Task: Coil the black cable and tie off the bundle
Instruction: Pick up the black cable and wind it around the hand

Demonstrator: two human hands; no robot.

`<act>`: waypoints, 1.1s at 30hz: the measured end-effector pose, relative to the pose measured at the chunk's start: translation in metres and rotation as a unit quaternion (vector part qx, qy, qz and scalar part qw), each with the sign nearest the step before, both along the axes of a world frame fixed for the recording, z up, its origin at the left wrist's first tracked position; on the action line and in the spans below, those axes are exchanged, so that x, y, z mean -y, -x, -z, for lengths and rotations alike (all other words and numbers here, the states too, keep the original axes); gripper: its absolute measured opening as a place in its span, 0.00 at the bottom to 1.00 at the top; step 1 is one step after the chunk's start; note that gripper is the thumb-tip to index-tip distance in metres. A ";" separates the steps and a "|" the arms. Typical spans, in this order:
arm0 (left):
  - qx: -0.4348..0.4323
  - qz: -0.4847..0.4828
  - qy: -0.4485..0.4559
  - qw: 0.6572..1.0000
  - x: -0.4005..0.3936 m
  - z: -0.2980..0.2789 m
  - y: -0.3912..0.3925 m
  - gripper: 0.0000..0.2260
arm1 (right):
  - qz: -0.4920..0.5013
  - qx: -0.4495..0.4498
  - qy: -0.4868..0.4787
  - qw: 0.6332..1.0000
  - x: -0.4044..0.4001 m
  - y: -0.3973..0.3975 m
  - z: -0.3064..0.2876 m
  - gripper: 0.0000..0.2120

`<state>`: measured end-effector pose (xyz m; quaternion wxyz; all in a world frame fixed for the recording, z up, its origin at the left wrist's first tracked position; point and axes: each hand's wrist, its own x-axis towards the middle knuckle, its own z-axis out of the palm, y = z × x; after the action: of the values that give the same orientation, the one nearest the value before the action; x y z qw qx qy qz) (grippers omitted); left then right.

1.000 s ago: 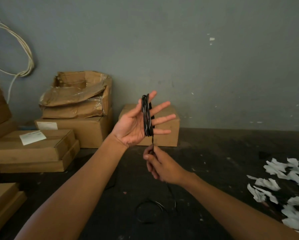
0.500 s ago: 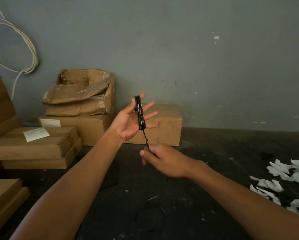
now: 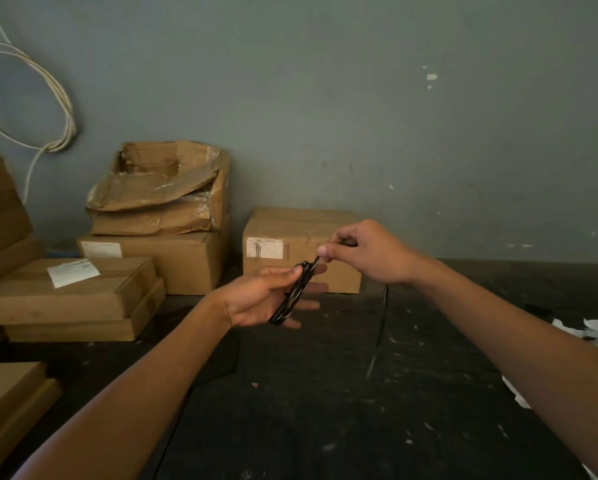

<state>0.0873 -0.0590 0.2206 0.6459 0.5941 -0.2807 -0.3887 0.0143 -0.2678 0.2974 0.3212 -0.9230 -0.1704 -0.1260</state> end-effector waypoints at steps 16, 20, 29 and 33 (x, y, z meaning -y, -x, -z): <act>-0.059 0.211 0.264 0.939 0.003 -0.041 0.025 0.20 | -0.022 0.017 -0.151 0.988 -0.003 -0.020 0.058 0.10; -0.041 0.192 0.265 0.944 0.010 -0.055 0.022 0.19 | -0.009 -0.011 -0.153 0.988 -0.022 -0.010 0.092 0.12; -0.033 0.110 0.266 0.957 0.013 -0.065 0.008 0.19 | -0.067 -0.109 -0.049 0.991 -0.050 0.020 0.121 0.11; -0.018 0.013 0.260 0.965 0.010 -0.069 0.000 0.18 | -0.112 -0.139 0.000 0.984 -0.055 0.039 0.119 0.11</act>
<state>0.0871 -0.0694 0.2896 0.7780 0.3949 -0.3683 -0.3212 -0.0248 -0.2129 0.1785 0.3541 -0.9066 -0.2260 0.0401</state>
